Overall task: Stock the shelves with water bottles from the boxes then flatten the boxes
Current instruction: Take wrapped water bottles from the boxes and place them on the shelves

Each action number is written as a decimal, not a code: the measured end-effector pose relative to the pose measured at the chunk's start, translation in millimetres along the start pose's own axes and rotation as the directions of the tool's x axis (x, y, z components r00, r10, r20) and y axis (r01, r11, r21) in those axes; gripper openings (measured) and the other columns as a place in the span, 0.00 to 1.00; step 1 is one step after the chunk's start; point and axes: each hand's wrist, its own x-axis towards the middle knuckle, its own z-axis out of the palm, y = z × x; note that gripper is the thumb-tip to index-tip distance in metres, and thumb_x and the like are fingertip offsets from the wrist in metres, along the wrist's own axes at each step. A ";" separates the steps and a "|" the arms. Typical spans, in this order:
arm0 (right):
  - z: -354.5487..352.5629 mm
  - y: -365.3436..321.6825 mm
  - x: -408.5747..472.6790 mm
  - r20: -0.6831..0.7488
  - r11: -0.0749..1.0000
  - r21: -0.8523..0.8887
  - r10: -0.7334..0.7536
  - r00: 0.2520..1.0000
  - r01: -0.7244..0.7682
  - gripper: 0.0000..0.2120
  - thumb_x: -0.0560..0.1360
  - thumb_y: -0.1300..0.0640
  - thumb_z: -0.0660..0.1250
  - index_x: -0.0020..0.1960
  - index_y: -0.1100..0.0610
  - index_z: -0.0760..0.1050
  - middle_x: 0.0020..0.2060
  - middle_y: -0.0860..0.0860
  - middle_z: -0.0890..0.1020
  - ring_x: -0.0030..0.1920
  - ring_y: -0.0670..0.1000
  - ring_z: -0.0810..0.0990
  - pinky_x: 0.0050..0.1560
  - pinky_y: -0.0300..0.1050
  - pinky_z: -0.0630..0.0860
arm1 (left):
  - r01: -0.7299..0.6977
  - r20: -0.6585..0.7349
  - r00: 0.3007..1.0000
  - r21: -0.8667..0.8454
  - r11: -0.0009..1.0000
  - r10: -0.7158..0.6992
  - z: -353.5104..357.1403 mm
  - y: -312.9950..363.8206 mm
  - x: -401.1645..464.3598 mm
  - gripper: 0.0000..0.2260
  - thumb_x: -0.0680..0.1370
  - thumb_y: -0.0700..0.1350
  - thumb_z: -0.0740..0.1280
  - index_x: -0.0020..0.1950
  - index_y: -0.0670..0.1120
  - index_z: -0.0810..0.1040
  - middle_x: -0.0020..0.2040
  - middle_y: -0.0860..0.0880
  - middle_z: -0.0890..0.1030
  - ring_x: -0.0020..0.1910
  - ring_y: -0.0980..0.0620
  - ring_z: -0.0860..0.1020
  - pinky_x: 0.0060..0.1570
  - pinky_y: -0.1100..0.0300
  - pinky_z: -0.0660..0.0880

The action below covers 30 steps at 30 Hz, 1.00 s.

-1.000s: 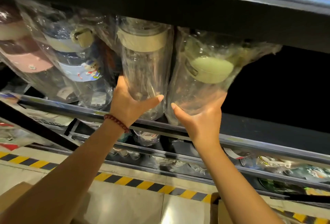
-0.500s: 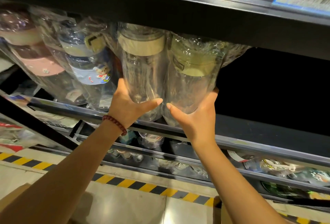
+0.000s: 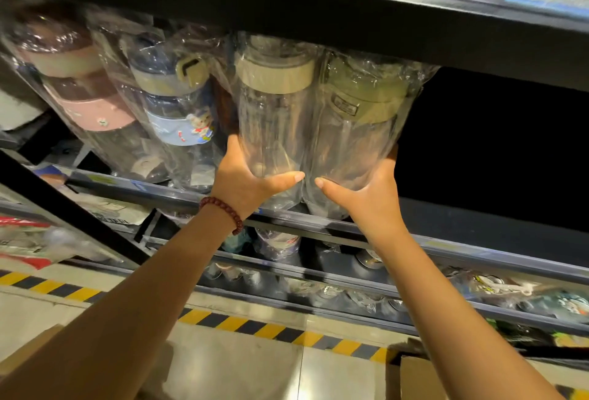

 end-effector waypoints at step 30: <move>-58.5 -37.6 -275.7 -0.040 0.655 -0.748 0.114 0.993 -0.106 0.40 0.63 0.51 0.78 0.71 0.57 0.65 0.64 0.55 0.73 0.63 0.58 0.73 0.59 0.52 0.75 | -0.639 0.641 0.742 0.592 0.491 0.193 -70.2 46.2 -224.1 0.35 0.52 0.57 0.81 0.54 0.47 0.76 0.48 0.48 0.82 0.46 0.48 0.82 0.44 0.54 0.80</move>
